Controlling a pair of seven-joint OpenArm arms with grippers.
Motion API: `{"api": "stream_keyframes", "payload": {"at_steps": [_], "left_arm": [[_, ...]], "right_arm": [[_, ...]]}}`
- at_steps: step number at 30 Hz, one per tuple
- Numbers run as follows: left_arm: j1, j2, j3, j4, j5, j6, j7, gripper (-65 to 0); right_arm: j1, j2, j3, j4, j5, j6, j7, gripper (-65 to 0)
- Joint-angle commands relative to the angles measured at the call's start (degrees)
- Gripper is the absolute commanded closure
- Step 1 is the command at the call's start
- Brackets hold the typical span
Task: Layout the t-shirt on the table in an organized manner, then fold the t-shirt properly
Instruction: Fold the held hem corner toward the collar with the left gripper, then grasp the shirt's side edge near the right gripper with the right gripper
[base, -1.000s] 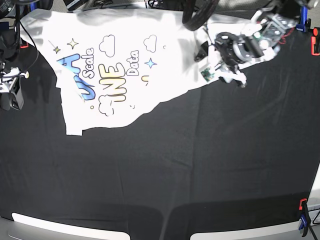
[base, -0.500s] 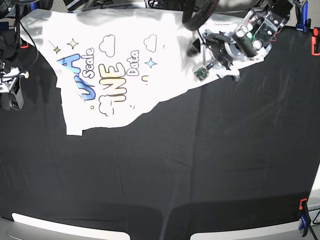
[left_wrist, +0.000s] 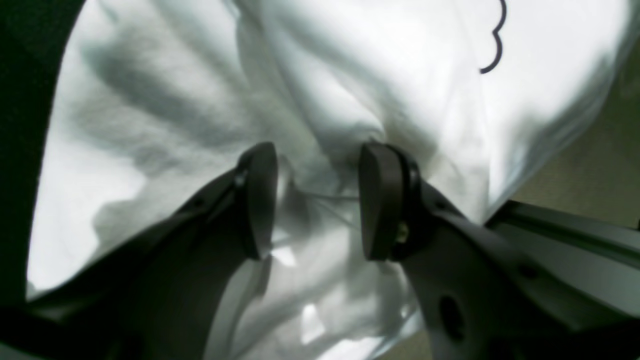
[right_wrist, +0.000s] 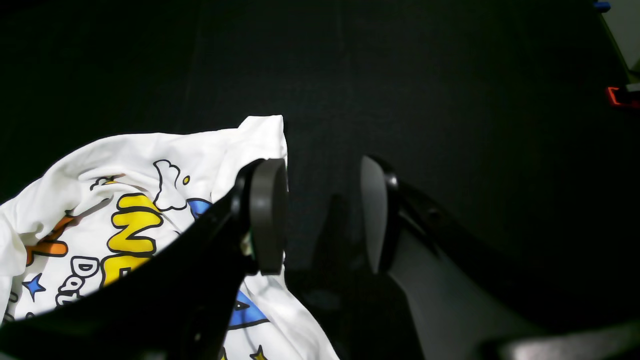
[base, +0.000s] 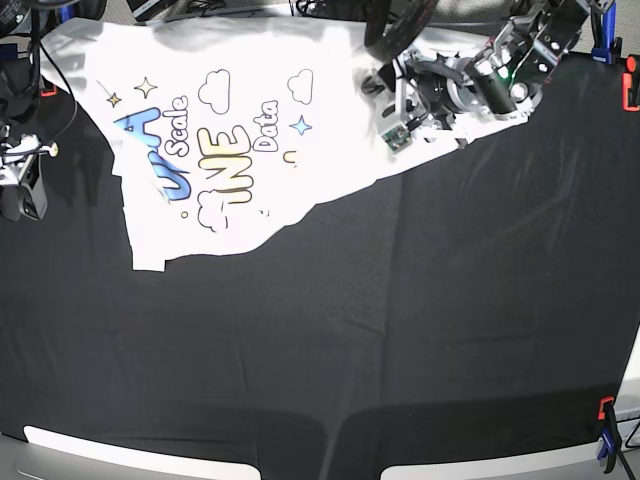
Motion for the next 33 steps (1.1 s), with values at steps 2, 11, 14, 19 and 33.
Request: {"api": "stream_keyframes", "payload": {"at_steps": [2,11,14,19,33], "left_arm": [[-0.61,-0.22,-0.2,1.01,-0.57,-0.46,0.39,-25.2],[-0.57,-0.2,-0.2,1.01,-2.16,-0.68,-1.73,-9.4],[-0.57,-0.2,-0.2,1.01,1.4,-0.66,-5.09,0.0],[-0.55,-0.22,-0.22,1.01,10.25,-0.61,-5.75,0.0],[-0.44,-0.17,-0.2,1.03,10.16,-0.44,-5.79,0.0]], "right_arm": [[0.31,1.09,0.5,0.72,0.83,0.28,1.36,-23.9],[0.31,1.07,0.5,0.72,0.81,0.28,2.21,-23.9],[0.31,0.68,0.5,0.72,0.72,0.31,6.05,-23.9],[0.33,-2.8,0.48,0.11,-1.38,1.95,12.87,-23.9],[6.73,-4.76,-18.08,-15.78,-15.93,5.29,13.55,-23.8]]}}
